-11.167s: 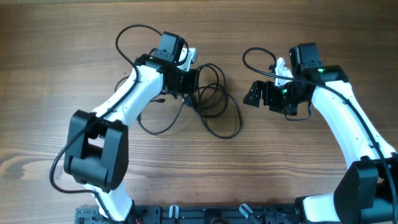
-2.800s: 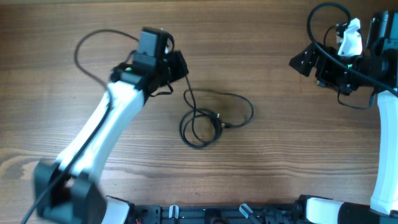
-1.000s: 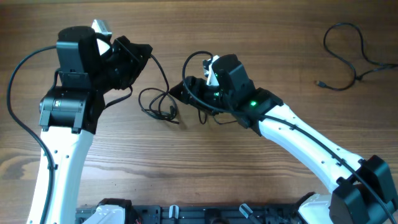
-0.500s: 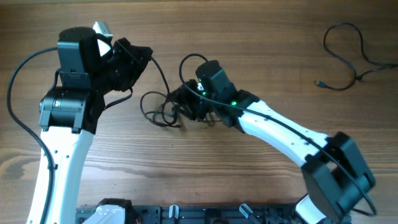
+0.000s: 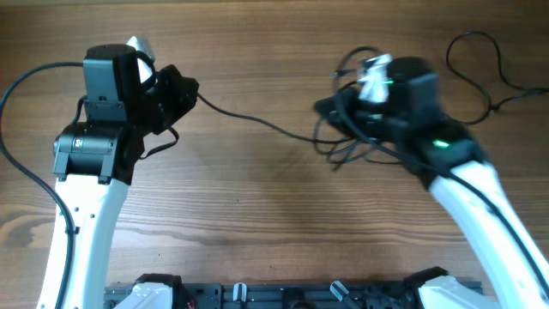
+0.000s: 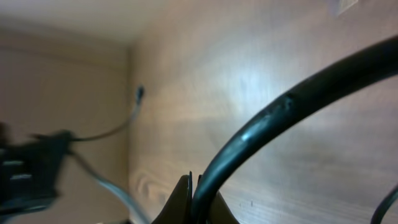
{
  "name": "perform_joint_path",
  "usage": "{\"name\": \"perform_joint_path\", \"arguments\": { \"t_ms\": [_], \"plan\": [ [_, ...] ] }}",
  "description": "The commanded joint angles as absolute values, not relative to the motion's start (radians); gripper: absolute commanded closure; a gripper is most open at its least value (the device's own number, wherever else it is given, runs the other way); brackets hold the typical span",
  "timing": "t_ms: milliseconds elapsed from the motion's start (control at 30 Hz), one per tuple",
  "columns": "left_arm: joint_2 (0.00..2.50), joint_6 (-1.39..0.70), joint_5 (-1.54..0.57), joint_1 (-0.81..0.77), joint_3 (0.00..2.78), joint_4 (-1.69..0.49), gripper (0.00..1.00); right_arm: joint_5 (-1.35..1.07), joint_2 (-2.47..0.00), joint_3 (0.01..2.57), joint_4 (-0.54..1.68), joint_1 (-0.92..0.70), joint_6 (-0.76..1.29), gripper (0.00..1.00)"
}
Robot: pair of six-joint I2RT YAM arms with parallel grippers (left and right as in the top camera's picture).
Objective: Untangle cables
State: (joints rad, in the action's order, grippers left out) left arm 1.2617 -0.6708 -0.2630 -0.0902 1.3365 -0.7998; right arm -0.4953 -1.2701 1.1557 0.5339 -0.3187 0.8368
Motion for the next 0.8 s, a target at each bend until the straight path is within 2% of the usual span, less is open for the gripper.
{"name": "perform_joint_path", "arguments": {
  "t_ms": [0, 233, 300, 433, 600, 767],
  "plan": [
    [1.257, -0.556, -0.077, -0.08, 1.346, -0.837, 0.96, -0.509, -1.143, 1.261, 0.606, -0.212, 0.73, 0.96],
    [1.266, -0.553, 0.362, -0.072, 1.346, -0.854, 0.96, -0.398, -1.104, 1.428, 0.899, 0.03, 0.575, 0.96],
    [1.279, -0.553, 0.414, -0.047, 1.346, -0.844, 0.96, -0.359, -1.104, 1.428, 0.931, 0.072, 0.569, 0.96],
    [1.331, -0.554, 0.426, 0.073, 1.346, -0.827, 0.96, -0.329, -1.104, 1.428, 0.989, 0.201, 0.521, 0.96],
    [1.4, -0.553, 0.344, 0.208, 1.346, -0.802, 0.96, -0.307, -1.11, 1.428, 1.027, 0.384, 0.465, 0.96],
    [1.442, -0.552, 0.345, 0.325, 1.346, -0.69, 0.96, -0.314, -1.157, 1.428, 1.056, 0.441, 0.445, 0.96]
  ]
}}
